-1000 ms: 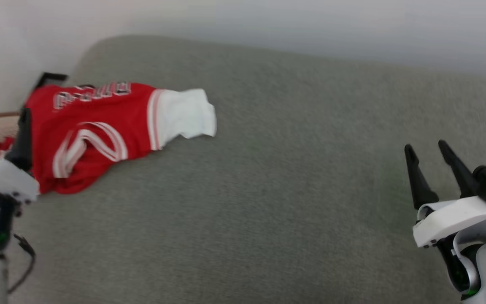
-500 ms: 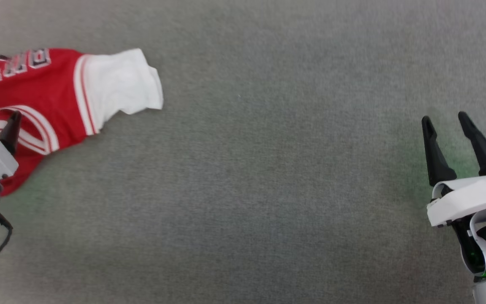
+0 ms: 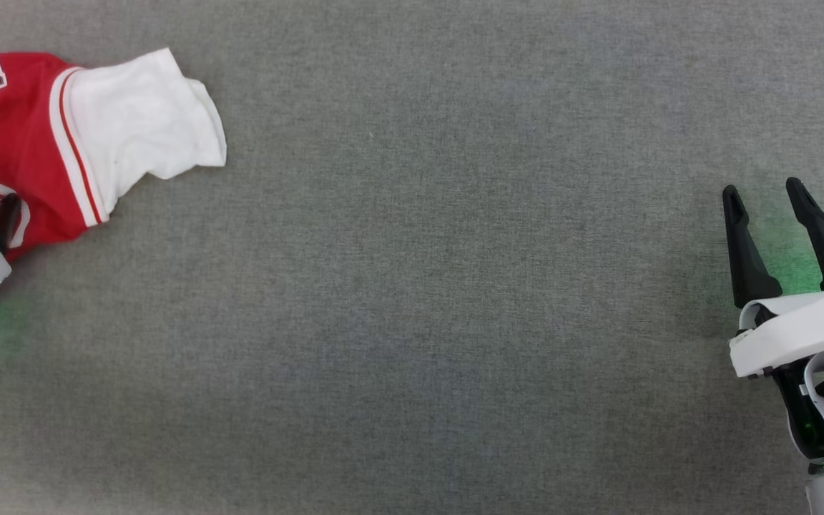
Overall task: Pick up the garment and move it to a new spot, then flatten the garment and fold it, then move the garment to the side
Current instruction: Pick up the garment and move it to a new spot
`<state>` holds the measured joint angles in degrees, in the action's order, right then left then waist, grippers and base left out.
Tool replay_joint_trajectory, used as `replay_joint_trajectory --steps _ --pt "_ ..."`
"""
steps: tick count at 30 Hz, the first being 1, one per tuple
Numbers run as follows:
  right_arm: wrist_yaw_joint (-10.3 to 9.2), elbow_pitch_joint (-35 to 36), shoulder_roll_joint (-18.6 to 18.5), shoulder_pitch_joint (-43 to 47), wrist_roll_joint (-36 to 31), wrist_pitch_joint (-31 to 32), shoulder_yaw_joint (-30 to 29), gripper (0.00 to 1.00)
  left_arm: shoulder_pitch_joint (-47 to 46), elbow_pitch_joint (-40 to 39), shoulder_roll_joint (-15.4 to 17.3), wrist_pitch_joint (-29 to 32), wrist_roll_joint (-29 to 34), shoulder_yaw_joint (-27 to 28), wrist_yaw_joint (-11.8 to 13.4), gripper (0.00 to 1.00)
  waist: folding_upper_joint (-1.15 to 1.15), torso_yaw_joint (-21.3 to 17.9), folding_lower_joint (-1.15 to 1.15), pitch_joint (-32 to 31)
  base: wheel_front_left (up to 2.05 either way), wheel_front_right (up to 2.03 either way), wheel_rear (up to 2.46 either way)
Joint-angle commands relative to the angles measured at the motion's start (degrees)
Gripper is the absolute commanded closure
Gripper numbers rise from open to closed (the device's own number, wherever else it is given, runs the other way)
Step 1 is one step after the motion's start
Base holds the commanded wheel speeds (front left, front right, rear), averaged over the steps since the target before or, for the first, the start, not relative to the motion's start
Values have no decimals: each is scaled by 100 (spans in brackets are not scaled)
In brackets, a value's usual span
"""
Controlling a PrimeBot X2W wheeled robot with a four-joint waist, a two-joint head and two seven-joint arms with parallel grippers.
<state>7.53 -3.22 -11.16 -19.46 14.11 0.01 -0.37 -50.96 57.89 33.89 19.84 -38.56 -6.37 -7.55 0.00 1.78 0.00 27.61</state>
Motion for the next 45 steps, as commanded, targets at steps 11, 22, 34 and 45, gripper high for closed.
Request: replay_joint_trajectory --steps 11,22,34,45 --pt "-8 -89 56 153 56 -8 -103 0 -202 303 173 -794 -117 -402 22 100 0 138 0 -463 0 0 0" --pt "-8 -261 175 348 119 -95 -154 0 -761 -280 636 -1386 -18 -769 22 100 0 340 0 -1041 0 0 0" --pt "-8 -430 314 475 223 -303 -237 0 -1259 -1477 1069 -1036 163 -1023 48 100 0 382 0 -1605 0 0 0" --pt "-8 -518 399 552 264 -458 -470 0 -763 -3446 1176 -18 82 -1168 617 100 0 80 0 -1952 0 0 0"
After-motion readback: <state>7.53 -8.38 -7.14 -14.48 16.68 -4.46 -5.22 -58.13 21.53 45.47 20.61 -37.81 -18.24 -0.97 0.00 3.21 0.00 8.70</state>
